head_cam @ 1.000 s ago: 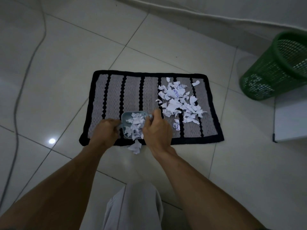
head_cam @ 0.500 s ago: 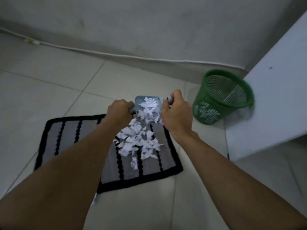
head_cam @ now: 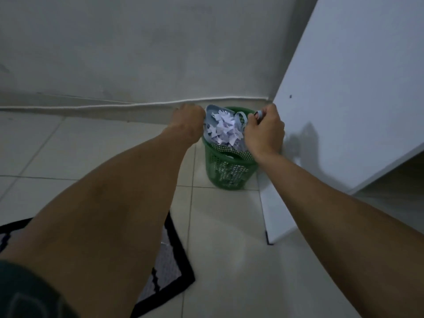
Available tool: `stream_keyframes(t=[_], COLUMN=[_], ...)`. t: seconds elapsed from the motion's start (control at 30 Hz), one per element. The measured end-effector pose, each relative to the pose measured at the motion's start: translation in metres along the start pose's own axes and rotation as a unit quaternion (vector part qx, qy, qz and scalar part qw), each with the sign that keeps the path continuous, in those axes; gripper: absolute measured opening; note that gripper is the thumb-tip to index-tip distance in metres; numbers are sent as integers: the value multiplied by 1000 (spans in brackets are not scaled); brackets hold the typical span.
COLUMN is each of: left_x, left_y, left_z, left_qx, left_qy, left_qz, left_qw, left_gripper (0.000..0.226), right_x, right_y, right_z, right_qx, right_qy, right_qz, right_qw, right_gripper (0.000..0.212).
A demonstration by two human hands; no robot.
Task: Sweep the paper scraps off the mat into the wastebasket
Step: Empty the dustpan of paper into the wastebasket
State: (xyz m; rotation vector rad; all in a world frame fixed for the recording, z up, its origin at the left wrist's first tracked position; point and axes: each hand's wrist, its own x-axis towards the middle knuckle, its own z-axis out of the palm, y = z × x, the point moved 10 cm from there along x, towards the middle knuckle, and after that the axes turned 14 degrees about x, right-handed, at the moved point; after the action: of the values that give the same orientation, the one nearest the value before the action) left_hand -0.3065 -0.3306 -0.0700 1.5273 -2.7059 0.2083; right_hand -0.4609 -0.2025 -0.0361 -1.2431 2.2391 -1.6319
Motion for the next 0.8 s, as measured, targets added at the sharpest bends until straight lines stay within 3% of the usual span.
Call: stream_keyframes(t=[0.17,0.37,0.5,0.63,0.8], left_x=[8,-7,-23,-54,-140], left_y=[63,87,57,-16,-128], left_z=[-4,-1,-17,-26,0], left_qx=[187,217,131,43,-18], left_qy=[31,103,152,198,194], left_qz=[104,142,101,9,-116], left_qw=[976,960,974,979,974], left_gripper=[41,46,40,43,34], right_x=[5,-3,-9,-29,-90], right_y=[46,54,37,1,-49], right_z=[-5,-16,-18,-5,46], right_qx=[-7,44,92,123,183], right_qy=[-2,4,30,41,-17], right_qz=[-6,-55,-75,-101,-114], right_qw=[1000,998,992,986,976], right_gripper=[17,20,19,20,16])
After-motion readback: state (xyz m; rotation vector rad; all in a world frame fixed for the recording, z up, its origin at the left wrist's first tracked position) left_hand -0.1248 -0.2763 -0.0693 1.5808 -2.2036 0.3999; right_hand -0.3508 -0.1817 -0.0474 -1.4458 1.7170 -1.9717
